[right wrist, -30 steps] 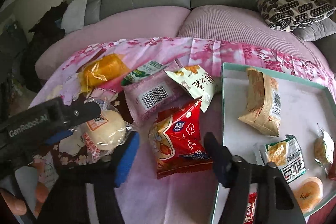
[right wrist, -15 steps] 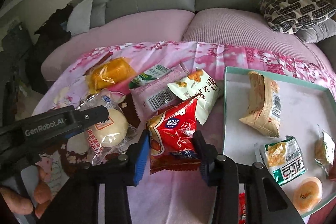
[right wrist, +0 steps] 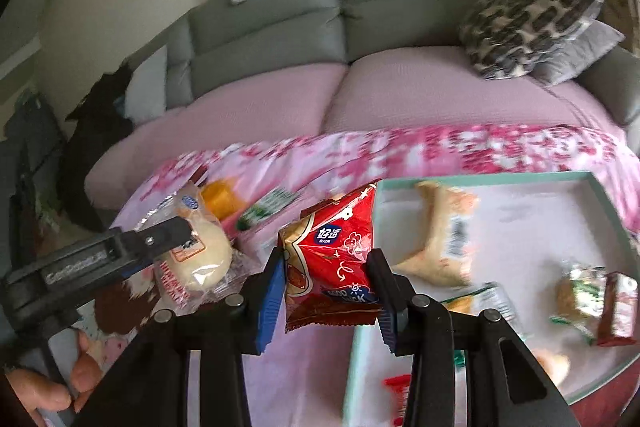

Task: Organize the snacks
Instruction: 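Carry the red chip bag and bun bag over the tray and release, then move both tools back toward the remaining snacks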

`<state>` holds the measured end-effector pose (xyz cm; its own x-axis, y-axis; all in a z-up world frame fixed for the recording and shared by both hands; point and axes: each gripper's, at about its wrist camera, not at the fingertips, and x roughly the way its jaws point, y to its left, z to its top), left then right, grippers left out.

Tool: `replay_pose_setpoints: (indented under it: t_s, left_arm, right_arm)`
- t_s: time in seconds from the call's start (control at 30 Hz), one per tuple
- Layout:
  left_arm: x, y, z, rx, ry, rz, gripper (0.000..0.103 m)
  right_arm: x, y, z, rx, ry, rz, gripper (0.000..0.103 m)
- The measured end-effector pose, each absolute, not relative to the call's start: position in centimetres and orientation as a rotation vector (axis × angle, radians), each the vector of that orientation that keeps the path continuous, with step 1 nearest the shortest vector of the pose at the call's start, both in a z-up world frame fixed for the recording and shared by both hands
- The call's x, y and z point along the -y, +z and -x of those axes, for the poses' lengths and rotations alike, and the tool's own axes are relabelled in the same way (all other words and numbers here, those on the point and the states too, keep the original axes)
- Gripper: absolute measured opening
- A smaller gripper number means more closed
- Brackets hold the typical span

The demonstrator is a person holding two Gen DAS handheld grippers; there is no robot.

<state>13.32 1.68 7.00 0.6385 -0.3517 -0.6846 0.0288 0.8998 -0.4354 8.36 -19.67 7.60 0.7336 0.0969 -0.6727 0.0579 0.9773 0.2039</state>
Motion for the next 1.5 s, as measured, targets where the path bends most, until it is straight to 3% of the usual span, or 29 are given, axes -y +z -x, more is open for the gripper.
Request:
replay_pose_setpoints:
  t_s: [0.37, 0.7, 1.0, 1.1, 1.17, 1.23, 1.3, 1.37, 1.4, 1.5]
  left_arm:
    - [9.5, 9.6, -14.8, -0.84, -0.51, 0.261, 0.042]
    - [20.1, 7.9, -16.1, -0.9, -0.707, 0.158, 0.042]
    - [22.8, 6.3, -17.1, -0.95, -0.673, 0.121, 0.046]
    - [21.7, 6.6, -16.9, -0.955, -0.621, 0.115, 0.048]
    - [20.6, 7.2, -16.4, -0.946, -0.593, 0.118, 0.055]
    - [19.6, 7.7, -16.1, -0.931, -0.56, 0.109, 0.067]
    - [18.1, 8.1, -15.6, -0.907, -0.501, 0.085, 0.071]
    - [16.3, 8.2, -15.4, -0.888, -0.418, 0.062, 0.08]
    - [15.5, 8.2, -15.4, -0.883, -0.378, 0.055, 0.088]
    - [12.2, 8.0, -15.5, -0.861, -0.236, 0.043, 0.092]
  right_arm:
    - [29.6, 7.6, -7.3, -0.722, -0.259, -0.302, 0.043]
    - [36.5, 6.2, -5.6, -0.722, -0.399, -0.39, 0.044]
    - [36.9, 5.1, -5.9, -0.768, -0.421, -0.381, 0.046]
    - [36.5, 5.2, -5.9, -0.776, -0.414, -0.363, 0.055]
    - [36.3, 5.4, -5.8, -0.782, -0.427, -0.355, 0.067]
    - [36.2, 5.5, -5.8, -0.79, -0.427, -0.347, 0.071]
    - [35.8, 5.6, -5.9, -0.802, -0.424, -0.333, 0.077]
    - [35.3, 5.8, -6.0, -0.8, -0.414, -0.319, 0.088]
    - [35.1, 5.9, -6.0, -0.796, -0.405, -0.314, 0.09]
    - [34.1, 6.3, -6.3, -0.78, -0.376, -0.298, 0.103]
